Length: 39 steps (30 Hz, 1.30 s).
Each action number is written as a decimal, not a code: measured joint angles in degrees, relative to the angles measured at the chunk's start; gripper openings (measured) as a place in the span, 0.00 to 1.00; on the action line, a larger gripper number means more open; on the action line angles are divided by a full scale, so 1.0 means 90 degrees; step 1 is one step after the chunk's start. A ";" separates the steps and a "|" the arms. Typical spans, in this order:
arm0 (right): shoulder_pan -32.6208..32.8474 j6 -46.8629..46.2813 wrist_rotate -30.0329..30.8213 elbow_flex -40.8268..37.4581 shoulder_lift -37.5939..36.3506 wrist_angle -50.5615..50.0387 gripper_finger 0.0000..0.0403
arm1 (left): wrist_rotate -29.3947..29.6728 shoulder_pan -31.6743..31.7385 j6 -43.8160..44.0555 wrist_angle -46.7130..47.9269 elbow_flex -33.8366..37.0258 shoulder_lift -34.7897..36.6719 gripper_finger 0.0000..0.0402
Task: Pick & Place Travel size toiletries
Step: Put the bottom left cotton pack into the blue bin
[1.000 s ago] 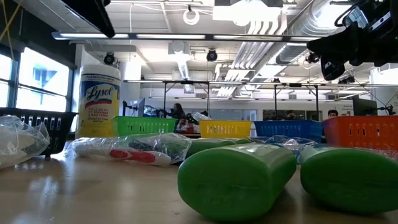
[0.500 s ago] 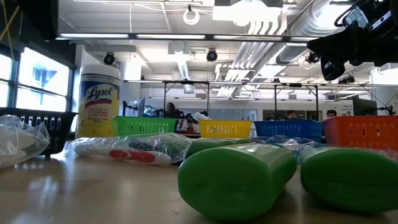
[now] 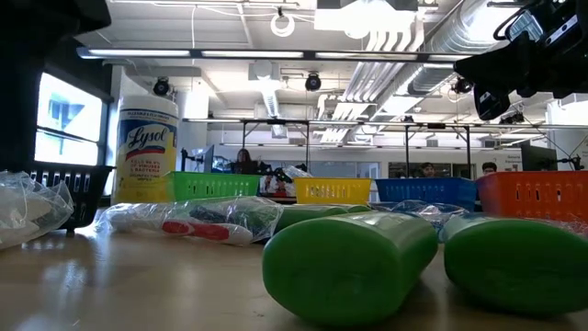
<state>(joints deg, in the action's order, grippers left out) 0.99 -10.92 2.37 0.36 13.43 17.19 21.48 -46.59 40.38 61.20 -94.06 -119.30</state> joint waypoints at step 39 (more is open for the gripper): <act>0.0006 -0.0153 0.0010 -0.0002 0.0002 -0.0034 0.01 | 0.0211 -0.0078 -0.1126 0.1071 -0.1421 -0.0546 0.01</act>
<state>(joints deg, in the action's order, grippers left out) 1.05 -12.29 2.46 0.35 13.45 16.88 23.37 -47.29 30.25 70.84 -106.85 -124.21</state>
